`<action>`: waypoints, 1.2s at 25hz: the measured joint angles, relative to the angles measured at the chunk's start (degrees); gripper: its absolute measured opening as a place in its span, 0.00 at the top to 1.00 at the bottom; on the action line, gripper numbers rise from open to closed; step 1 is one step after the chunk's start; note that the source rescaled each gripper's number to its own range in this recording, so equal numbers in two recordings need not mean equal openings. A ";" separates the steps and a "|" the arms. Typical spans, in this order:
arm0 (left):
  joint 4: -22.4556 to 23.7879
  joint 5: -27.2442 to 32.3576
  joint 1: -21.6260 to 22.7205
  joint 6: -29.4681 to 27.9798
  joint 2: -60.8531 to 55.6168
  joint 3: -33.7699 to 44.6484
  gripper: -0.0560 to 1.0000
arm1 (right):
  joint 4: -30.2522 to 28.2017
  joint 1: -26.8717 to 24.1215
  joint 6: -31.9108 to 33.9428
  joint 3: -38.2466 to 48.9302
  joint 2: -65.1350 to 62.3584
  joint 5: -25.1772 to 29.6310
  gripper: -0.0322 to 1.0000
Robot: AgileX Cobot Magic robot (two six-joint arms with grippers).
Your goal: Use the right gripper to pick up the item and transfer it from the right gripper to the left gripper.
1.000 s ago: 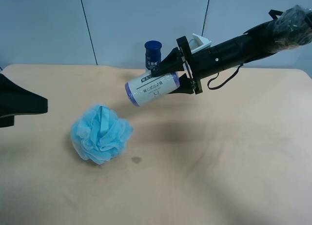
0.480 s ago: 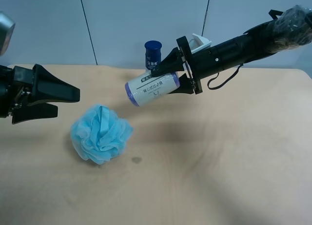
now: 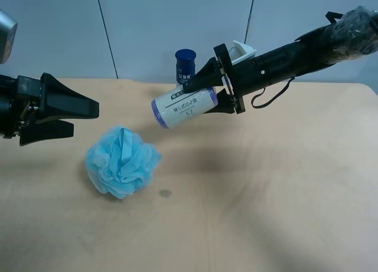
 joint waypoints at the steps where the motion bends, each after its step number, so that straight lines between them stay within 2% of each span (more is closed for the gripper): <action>1: 0.01 0.00 0.00 0.00 0.00 0.00 0.15 | 0.00 0.00 -0.07 0.00 0.00 0.00 0.97; 24: -2.33 0.17 0.00 1.02 0.00 0.00 0.15 | -0.20 0.00 -0.14 0.00 0.00 0.00 0.97; 30: -6.08 0.45 0.00 3.23 4.36 -0.26 0.15 | -0.37 0.00 -0.14 0.00 0.00 0.00 0.97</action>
